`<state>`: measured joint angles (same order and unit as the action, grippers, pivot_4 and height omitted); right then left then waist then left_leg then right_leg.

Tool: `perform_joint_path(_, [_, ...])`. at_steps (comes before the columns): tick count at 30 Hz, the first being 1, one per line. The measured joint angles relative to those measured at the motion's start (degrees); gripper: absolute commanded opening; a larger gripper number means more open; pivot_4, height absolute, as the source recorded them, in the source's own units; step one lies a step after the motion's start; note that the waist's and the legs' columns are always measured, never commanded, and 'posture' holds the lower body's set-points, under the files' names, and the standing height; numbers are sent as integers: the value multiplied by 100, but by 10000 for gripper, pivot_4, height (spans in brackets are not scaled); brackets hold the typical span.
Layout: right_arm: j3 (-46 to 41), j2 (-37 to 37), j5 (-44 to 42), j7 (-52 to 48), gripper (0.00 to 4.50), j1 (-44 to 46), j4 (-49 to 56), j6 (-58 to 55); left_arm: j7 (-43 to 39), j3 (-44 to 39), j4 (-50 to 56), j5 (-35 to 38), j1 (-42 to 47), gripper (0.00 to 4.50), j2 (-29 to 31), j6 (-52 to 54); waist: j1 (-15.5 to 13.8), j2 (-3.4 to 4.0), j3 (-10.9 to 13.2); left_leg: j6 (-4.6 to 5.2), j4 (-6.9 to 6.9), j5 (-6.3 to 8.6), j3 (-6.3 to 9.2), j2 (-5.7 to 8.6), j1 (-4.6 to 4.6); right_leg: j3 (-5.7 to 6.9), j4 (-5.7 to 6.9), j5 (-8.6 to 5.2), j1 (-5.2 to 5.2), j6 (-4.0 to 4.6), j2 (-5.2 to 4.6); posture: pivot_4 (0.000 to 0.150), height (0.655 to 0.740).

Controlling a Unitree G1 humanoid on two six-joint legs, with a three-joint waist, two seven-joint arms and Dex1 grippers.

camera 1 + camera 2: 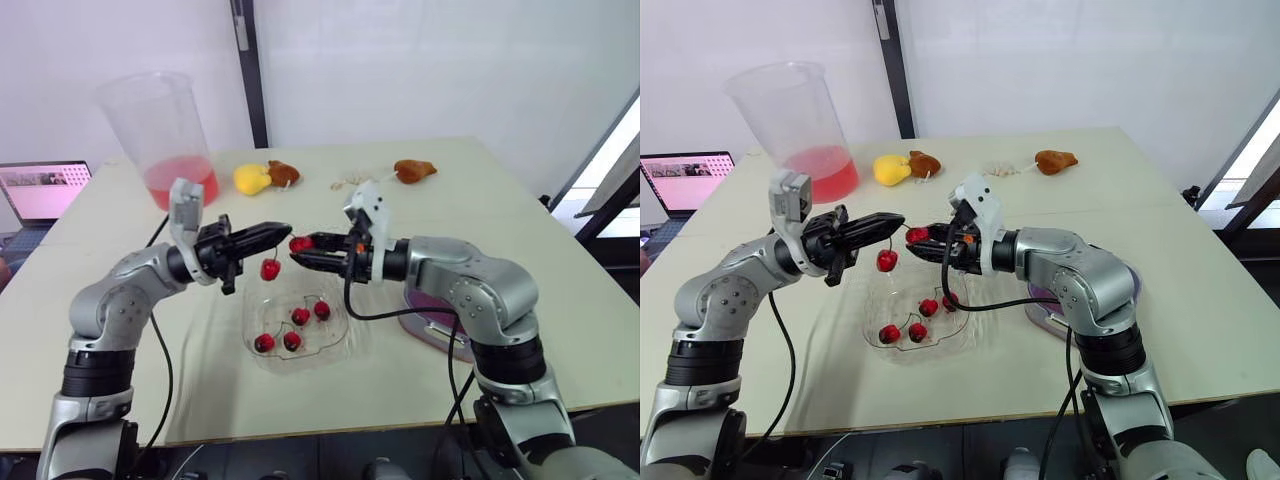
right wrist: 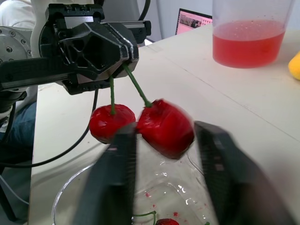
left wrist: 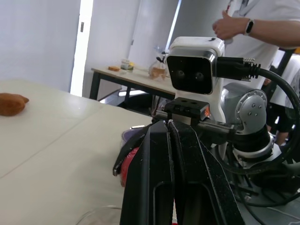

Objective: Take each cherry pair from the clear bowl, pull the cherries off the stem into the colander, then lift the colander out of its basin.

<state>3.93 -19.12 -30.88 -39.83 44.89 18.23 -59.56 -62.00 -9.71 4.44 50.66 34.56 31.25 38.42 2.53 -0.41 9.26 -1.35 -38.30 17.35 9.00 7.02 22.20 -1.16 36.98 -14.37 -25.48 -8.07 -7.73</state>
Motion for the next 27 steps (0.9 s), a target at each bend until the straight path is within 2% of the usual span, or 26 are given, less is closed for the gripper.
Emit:
perform_joint_path(14, [18,-51,-149,16,18268,2,-1,117,98,0,44,-7,2,0,-17,16,-2,0,0,0,0,0,0,0,0,0,0,0,0,0,0,1500,7400])
perform_joint_path(17, [18,-51,-187,27,10284,2,-1,116,102,-1,24,-17,56,0,-17,8,-2,0,0,0,0,0,0,0,0,0,0,0,0,0,0,1500,7400])
perform_joint_path(27, [18,-52,-210,76,10284,2,13,124,76,-1,-74,-128,115,0,-17,-66,-2,0,0,0,0,0,0,0,0,0,0,0,0,0,0,1500,7400])
